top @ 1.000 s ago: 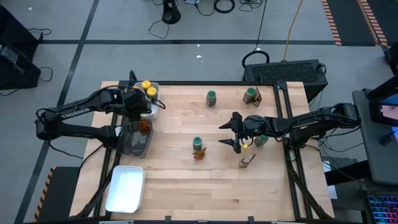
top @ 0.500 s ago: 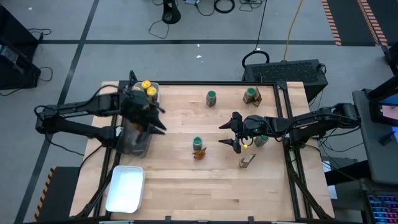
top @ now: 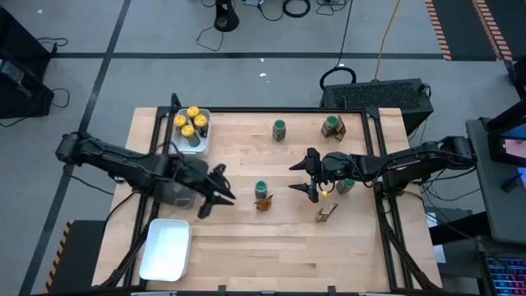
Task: Sort spices by type
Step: Put the bottom left orange seasoning pack into the black bin
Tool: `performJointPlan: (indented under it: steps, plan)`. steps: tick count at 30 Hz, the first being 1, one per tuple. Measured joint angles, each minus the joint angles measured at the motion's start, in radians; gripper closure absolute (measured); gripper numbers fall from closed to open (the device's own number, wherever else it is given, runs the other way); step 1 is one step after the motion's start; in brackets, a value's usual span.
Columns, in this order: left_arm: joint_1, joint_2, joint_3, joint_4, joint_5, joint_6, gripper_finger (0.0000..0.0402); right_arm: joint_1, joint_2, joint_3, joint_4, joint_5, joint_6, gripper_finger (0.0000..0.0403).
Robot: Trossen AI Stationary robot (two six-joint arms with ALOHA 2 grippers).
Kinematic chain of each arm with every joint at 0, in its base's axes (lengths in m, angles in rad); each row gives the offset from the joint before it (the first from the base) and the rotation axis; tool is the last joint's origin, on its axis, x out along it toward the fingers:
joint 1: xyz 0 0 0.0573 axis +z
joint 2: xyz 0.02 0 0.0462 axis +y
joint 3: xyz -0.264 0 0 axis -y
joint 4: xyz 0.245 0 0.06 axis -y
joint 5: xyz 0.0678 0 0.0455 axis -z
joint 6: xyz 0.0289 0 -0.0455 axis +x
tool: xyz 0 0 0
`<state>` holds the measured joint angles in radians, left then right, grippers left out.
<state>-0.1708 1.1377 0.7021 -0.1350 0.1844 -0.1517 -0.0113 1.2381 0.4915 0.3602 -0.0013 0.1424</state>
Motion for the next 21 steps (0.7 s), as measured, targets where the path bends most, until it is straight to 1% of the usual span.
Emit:
performJointPlan:
  steps: [6,8,10,13,17,21]
  plan:
    - [-0.055,0.146,0.002,0.11,-0.082,-0.001,0.0301,0.003,0.0,0.0,0.002,-0.004,0.004,0.0103]
    - [-0.06,0.178,0.007,0.105,-0.082,-0.005,0.0301,0.003,0.0,0.0,0.003,-0.004,0.004,0.0103]
    - [-0.061,0.201,0.024,0.109,-0.082,-0.042,0.0301,0.007,0.0,0.0,0.002,-0.004,0.004,0.0103]
    - [-0.06,0.211,0.048,0.105,-0.082,-0.061,0.0297,0.007,0.0,0.0,0.004,-0.004,0.003,0.0103]
    - [-0.057,0.211,0.074,0.105,-0.085,-0.079,0.0268,0.007,0.0,0.0,0.003,-0.004,0.003,0.0103]
    - [-0.053,0.211,0.092,0.118,-0.113,-0.079,0.0217,0.007,0.0,0.0,0.003,-0.004,0.003,0.0103]
